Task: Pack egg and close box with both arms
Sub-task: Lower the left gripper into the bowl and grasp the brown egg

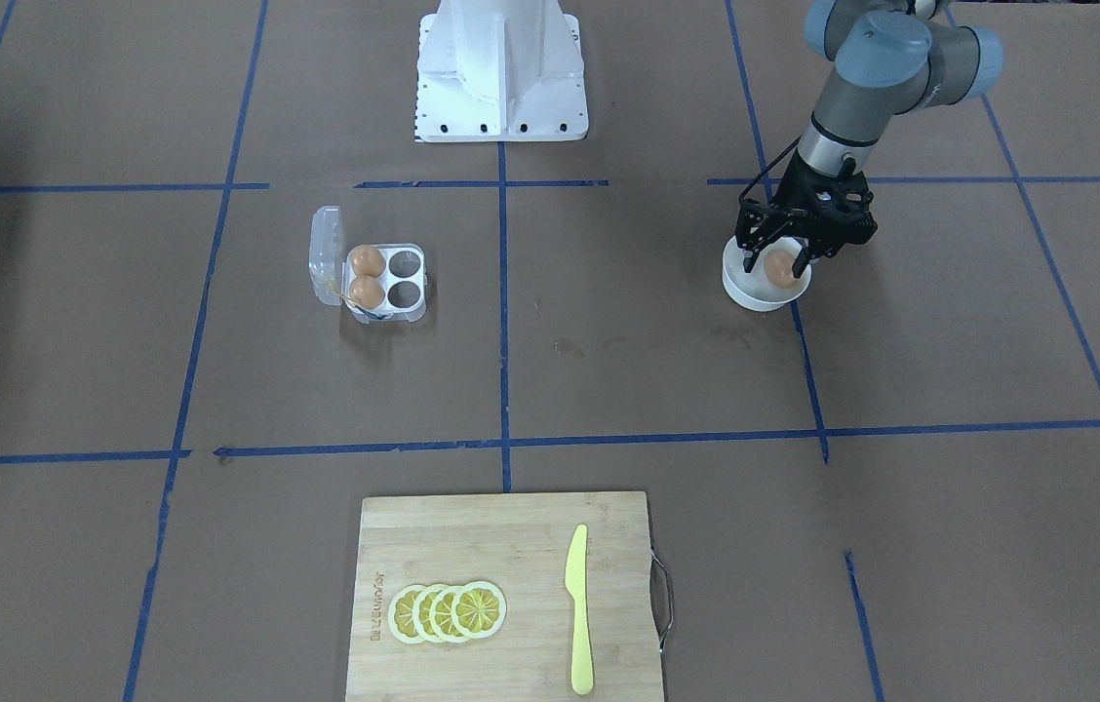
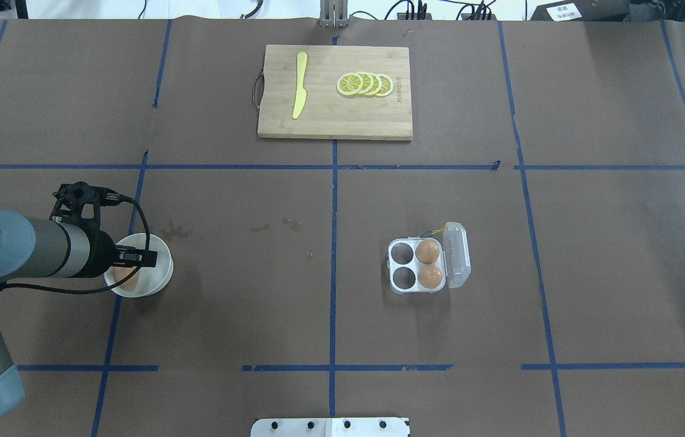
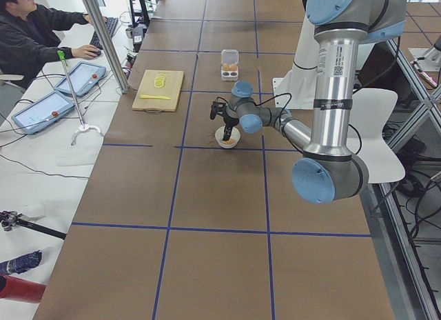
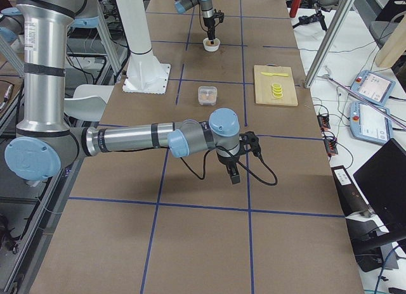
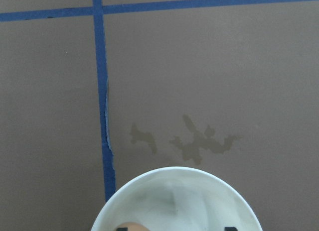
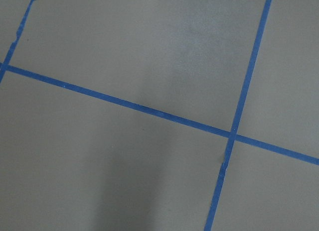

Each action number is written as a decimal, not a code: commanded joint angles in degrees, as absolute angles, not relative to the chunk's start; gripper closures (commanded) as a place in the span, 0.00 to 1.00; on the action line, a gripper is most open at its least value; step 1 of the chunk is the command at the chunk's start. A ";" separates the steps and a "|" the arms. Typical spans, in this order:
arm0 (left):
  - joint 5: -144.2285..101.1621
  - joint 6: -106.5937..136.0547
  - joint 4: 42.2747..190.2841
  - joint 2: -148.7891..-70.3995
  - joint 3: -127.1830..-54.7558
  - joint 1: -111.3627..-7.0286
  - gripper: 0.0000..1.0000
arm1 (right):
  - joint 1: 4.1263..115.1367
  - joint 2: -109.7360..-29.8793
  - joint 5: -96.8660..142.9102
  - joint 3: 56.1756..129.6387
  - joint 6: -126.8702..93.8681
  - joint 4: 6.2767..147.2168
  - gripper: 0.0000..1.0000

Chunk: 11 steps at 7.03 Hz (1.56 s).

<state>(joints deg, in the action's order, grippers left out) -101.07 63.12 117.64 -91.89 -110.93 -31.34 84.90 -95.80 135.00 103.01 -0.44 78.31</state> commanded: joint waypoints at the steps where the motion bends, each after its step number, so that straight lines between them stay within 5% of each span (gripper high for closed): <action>1: -101.07 63.02 116.64 -91.58 -111.27 -31.29 0.28 | 84.90 -95.80 135.00 103.01 -0.44 78.31 0.00; 11: -101.07 62.93 116.46 -91.67 -109.78 -29.71 0.28 | 84.90 -95.71 134.91 102.57 -0.35 78.31 0.00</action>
<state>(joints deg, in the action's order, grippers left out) -101.08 62.93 116.45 -91.64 -109.89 -29.90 84.90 -95.73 134.91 102.61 -0.36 78.31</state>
